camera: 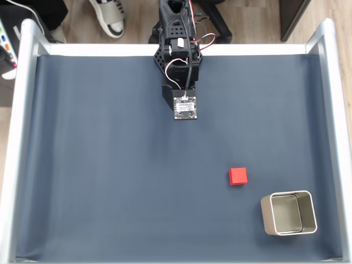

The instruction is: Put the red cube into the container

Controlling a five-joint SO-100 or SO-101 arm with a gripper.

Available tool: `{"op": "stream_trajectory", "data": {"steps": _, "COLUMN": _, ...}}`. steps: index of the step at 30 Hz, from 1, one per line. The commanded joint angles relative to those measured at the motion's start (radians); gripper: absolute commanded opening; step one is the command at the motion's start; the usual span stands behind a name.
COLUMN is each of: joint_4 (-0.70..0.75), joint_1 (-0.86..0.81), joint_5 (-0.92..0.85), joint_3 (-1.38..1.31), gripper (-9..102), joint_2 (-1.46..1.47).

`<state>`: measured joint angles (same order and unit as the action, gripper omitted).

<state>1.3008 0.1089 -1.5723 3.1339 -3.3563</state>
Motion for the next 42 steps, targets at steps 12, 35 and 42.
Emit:
{"op": "stream_trajectory", "data": {"steps": 12, "joint_4": -0.006, "joint_1": -0.015, "joint_5": 0.046, "joint_3": -0.003, "gripper": 0, "joint_2": 0.000}}
{"op": "stream_trajectory", "data": {"steps": 35, "joint_4": -0.635, "joint_1": 0.054, "joint_5": 0.133, "joint_3": -0.138, "gripper": 0, "joint_2": 0.313}}
{"op": "stream_trajectory", "data": {"steps": 42, "joint_4": -0.641, "joint_1": 0.178, "joint_5": 0.198, "joint_3": -0.405, "gripper": 0, "joint_2": 0.540}}
